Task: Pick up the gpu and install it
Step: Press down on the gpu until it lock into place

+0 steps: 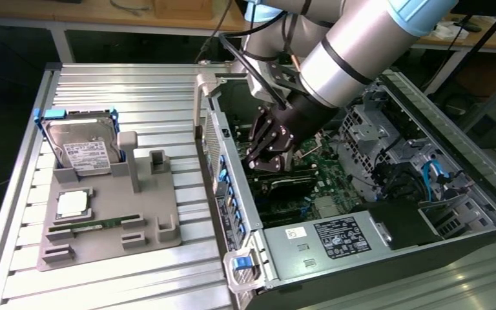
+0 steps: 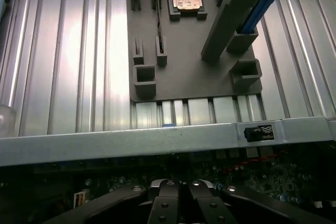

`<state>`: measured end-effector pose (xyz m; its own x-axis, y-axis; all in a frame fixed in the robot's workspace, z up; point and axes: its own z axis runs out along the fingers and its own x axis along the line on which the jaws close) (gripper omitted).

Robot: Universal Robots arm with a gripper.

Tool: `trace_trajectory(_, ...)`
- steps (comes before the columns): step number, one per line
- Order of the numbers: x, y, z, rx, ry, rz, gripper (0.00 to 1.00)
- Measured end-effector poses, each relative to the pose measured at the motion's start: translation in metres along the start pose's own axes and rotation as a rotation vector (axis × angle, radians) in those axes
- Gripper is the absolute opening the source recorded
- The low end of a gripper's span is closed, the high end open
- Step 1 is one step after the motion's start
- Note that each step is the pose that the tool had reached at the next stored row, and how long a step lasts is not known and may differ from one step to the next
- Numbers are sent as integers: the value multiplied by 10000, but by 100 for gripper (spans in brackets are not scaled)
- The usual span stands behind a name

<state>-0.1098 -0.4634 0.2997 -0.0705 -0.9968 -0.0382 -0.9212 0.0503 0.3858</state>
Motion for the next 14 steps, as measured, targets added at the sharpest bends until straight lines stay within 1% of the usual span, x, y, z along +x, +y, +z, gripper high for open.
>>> trace_trajectory(3,1,-5,14,-18,0,0,11)
trace_trajectory(14,5,-15,74,-51,8,1,11)
